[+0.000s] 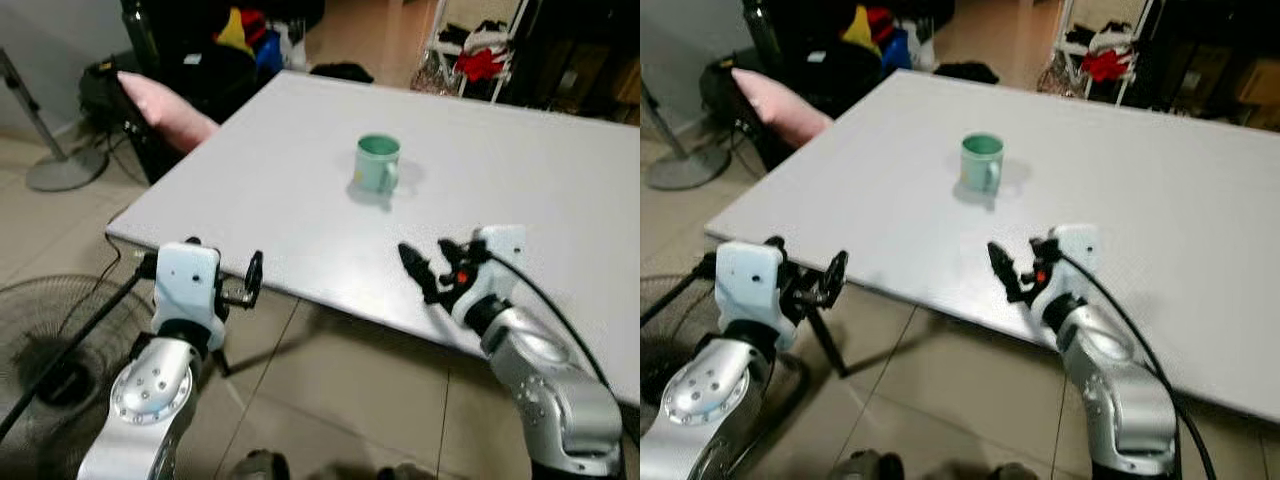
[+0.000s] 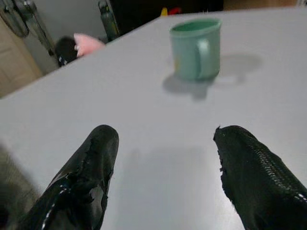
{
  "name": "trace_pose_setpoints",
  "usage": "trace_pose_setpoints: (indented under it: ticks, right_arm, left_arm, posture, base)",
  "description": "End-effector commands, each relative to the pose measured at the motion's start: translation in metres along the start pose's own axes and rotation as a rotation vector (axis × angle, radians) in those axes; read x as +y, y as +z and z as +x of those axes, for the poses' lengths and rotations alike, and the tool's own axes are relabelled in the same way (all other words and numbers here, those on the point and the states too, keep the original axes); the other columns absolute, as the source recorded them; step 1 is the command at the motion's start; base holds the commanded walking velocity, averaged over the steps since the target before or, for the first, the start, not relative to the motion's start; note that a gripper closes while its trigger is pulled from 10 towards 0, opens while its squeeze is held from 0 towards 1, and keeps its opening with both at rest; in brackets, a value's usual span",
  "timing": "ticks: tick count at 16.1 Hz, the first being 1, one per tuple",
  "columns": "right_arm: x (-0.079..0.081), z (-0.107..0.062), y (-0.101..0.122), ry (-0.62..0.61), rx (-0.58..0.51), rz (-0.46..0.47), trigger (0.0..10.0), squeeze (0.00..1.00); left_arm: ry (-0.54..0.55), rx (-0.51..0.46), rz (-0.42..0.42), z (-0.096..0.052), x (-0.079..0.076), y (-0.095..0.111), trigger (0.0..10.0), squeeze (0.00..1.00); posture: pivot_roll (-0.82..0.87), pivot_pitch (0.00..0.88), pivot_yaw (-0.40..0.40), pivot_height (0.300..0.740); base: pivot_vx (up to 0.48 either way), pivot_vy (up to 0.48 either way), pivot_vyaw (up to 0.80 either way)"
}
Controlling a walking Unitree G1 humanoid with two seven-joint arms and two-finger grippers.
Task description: Setting the table
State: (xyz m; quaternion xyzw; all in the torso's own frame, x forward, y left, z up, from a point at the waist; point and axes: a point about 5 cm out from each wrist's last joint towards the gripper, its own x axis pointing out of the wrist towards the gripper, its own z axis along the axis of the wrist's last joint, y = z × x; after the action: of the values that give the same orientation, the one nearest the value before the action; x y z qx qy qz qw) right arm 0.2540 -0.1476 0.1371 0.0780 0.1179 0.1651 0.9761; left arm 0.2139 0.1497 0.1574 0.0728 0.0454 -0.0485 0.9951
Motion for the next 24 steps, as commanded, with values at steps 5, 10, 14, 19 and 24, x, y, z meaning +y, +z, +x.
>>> trace_pose_setpoints:
  ticks: [5, 10, 14, 19, 24]
  right_arm:
    - [0.003, -0.003, -0.005, -0.011, 0.027, -0.026, 10.0, 0.0]
    - [0.004, -0.006, -0.002, 0.009, 0.016, -0.017, 10.0, 0.0]
    - [0.011, -0.009, -0.002, 0.097, 0.009, -0.094, 10.0, 0.0]
    - [0.019, -0.009, -0.006, 0.219, 0.04, -0.119, 10.0, 0.0]
    - [0.013, -0.005, -0.002, 0.146, -0.015, -0.069, 10.0, 0.0]
  left_arm:
    - [0.032, -0.01, 0.03, -0.003, 0.003, 0.003, 10.0, 0.0]
    - [0.039, -0.01, 0.032, -0.008, 0.001, 0.003, 10.0, 0.0]
    - [0.068, 0.004, 0.024, -0.016, 0.003, -0.001, 10.0, 0.0]
    - [0.11, 0.01, 0.083, -0.03, 0.01, -0.004, 10.0, 0.0]
    - [0.179, 0.005, 0.053, -0.034, 0.022, -0.004, 10.0, 0.0]
  posture:
    - [-0.06, 0.0, 0.054, 0.74]
    - [-0.06, 0.0, 0.056, 0.74]
    - [-0.06, 0.0, 0.05, 0.74]
    - [-0.03, 0.0, 0.021, 0.74]
    - [-0.01, 0.0, 0.018, 0.74]
  base:
    - [-0.054, 0.0, 0.0]
    - [0.0, -0.226, 0.0]
    - [0.0, -0.464, 0.0]
    - [0.0, -0.049, 0.8]
    - [0.0, 0.0, 0.8]
